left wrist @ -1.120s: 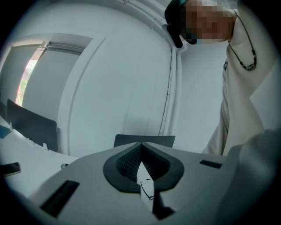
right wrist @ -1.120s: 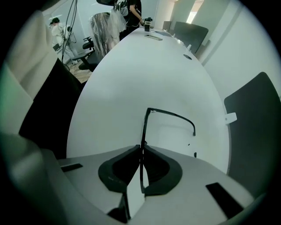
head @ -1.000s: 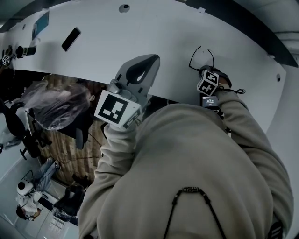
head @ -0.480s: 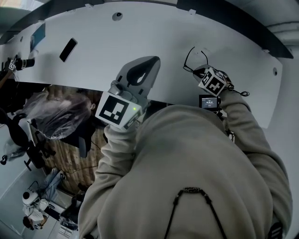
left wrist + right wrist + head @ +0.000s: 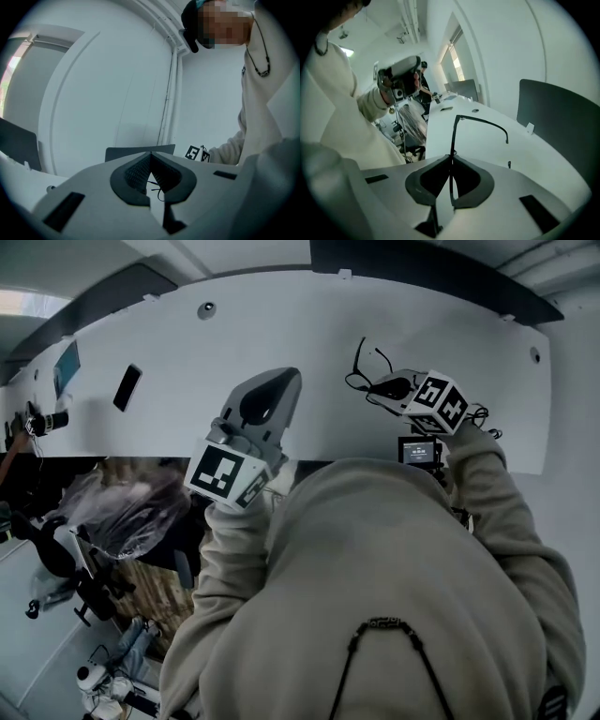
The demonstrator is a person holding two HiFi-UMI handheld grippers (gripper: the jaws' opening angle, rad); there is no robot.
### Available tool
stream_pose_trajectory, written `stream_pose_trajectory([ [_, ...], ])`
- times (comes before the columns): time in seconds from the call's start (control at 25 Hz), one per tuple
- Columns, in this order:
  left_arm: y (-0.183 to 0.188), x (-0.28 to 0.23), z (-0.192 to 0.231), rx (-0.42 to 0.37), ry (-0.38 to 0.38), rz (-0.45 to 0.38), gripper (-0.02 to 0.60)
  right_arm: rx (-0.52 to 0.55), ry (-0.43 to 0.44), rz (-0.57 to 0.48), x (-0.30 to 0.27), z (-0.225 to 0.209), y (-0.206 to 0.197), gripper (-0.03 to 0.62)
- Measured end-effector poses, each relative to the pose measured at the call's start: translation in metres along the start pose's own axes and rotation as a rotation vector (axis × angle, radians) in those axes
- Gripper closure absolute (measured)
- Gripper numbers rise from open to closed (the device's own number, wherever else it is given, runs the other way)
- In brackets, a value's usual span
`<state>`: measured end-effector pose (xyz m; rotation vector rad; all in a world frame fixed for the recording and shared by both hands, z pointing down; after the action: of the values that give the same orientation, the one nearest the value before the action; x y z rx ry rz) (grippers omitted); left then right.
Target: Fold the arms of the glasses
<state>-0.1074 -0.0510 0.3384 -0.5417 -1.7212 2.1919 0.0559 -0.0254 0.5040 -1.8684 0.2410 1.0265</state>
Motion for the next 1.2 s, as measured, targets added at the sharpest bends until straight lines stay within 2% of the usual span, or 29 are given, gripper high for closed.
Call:
stream_pose_trajectory([
  [0.12,0.004,-0.010,0.000,-0.019,-0.038,0.022,0.577,-0.096,0.058,-0.103,0.025,0.005,0.017,0.555],
  [0.2,0.002,-0.017,-0.001,-0.054,-0.054,0.068,0.577,-0.141,0.101,-0.164,0.042,0.010,0.027,0.554],
  [0.28,0.004,-0.023,-0.002,-0.080,-0.069,0.088,0.577,-0.170,0.123,-0.211,0.057,0.012,0.035,0.554],
  [0.44,0.014,-0.030,-0.002,-0.086,-0.102,0.072,0.577,-0.215,0.157,-0.293,0.083,0.016,0.049,0.554],
  [0.52,0.011,-0.034,0.000,-0.089,-0.128,0.105,0.577,-0.237,0.191,-0.335,0.097,0.021,0.059,0.554],
  [0.64,0.006,-0.042,0.008,-0.108,-0.142,0.163,0.577,-0.274,0.256,-0.406,0.119,0.033,0.079,0.554],
  [0.76,0.018,-0.050,0.005,-0.164,-0.159,0.149,0.577,-0.322,0.348,-0.480,0.144,0.050,0.096,0.554],
  [0.88,0.033,-0.063,-0.011,-0.253,-0.241,0.147,0.430,-0.357,0.420,-0.547,0.165,0.062,0.110,0.554],
  [0.92,0.039,-0.067,-0.017,-0.276,-0.263,0.140,0.413,-0.360,0.433,-0.563,0.170,0.065,0.113,0.554],
  [1.04,0.048,-0.076,-0.030,-0.342,-0.306,0.134,0.402,-0.359,0.463,-0.586,0.180,0.073,0.119,0.554],
  [1.2,0.037,-0.088,-0.038,-0.422,-0.327,0.197,0.402,-0.343,0.502,-0.601,0.189,0.086,0.124,0.554],
])
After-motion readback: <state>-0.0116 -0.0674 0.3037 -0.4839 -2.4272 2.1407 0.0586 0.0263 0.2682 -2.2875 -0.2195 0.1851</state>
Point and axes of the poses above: the fingertips, and each gripper's own axes: x backward along the fingers, z to its left, y out of its top, the point moved 3 cm from there along x, backward along the fingers, and after that the axes turned 9 degrees about -y, right-handed, at the moved point
